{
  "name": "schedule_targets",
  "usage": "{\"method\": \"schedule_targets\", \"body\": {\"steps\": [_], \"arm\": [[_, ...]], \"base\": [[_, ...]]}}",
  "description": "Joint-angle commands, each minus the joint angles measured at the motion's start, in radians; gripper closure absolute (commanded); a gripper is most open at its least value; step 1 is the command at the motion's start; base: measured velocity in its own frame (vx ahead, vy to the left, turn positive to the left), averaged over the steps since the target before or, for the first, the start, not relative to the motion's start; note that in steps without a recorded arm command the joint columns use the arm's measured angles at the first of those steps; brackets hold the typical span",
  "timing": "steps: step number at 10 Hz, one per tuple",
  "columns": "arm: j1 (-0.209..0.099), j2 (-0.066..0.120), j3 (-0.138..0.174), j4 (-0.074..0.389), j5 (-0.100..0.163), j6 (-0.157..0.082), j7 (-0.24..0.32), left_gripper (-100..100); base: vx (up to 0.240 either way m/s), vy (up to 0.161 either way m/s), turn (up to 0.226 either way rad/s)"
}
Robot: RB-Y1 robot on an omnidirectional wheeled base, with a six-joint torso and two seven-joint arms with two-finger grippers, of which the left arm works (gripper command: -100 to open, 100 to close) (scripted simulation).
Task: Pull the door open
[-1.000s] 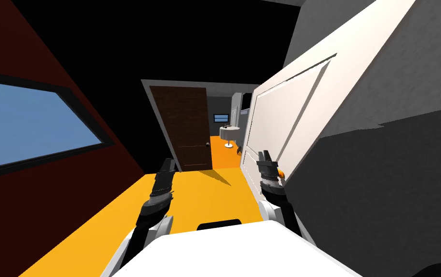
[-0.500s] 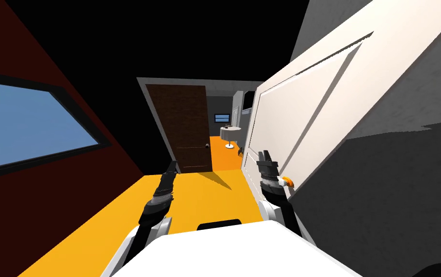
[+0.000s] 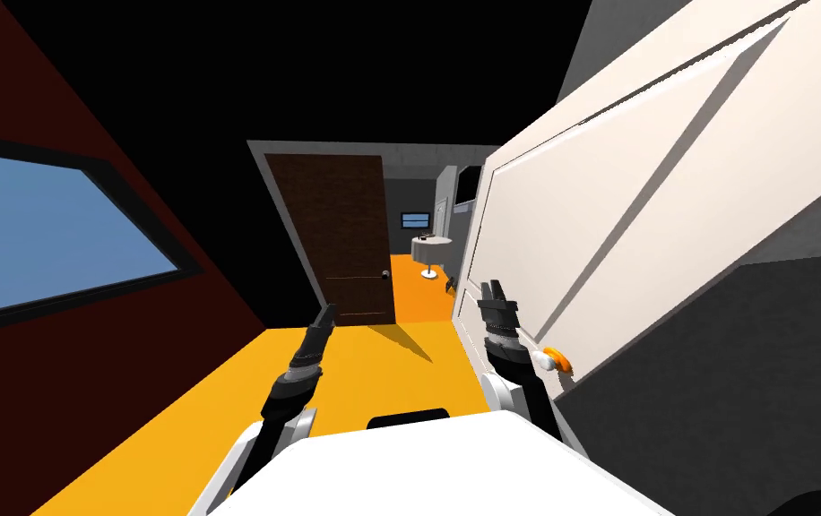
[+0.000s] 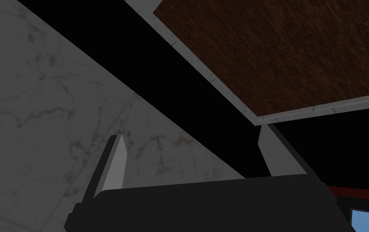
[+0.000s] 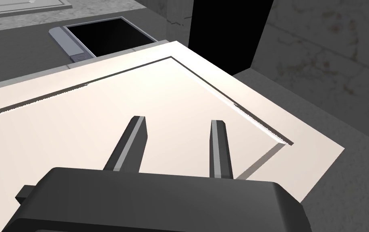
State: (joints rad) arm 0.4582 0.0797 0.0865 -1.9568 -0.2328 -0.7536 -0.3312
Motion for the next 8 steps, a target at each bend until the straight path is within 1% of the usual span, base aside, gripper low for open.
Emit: {"method": "schedule_targets", "body": {"steps": [1,2,4,5,7,8], "arm": [[-0.008,0.005,0.011,0.031,-0.017,-0.013,-0.015,-100],[-0.014,0.009,0.021,0.061,-0.038,-0.023,-0.033,-100],[-0.022,0.012,0.032,0.091,-0.06,-0.033,-0.052,-100],[-0.029,0.015,0.043,0.122,-0.082,-0.043,-0.071,-100],[-0.036,0.018,0.054,0.153,-0.105,-0.053,-0.089,-100],[-0.043,0.02,0.065,0.184,-0.127,-0.063,-0.108,-100]], "base": [[0.102,-0.039,0.035],[0.116,-0.045,0.057],[0.114,-0.053,0.039],[0.129,-0.061,0.053],[0.134,-0.054,0.04],[0.129,-0.046,0.057]]}}
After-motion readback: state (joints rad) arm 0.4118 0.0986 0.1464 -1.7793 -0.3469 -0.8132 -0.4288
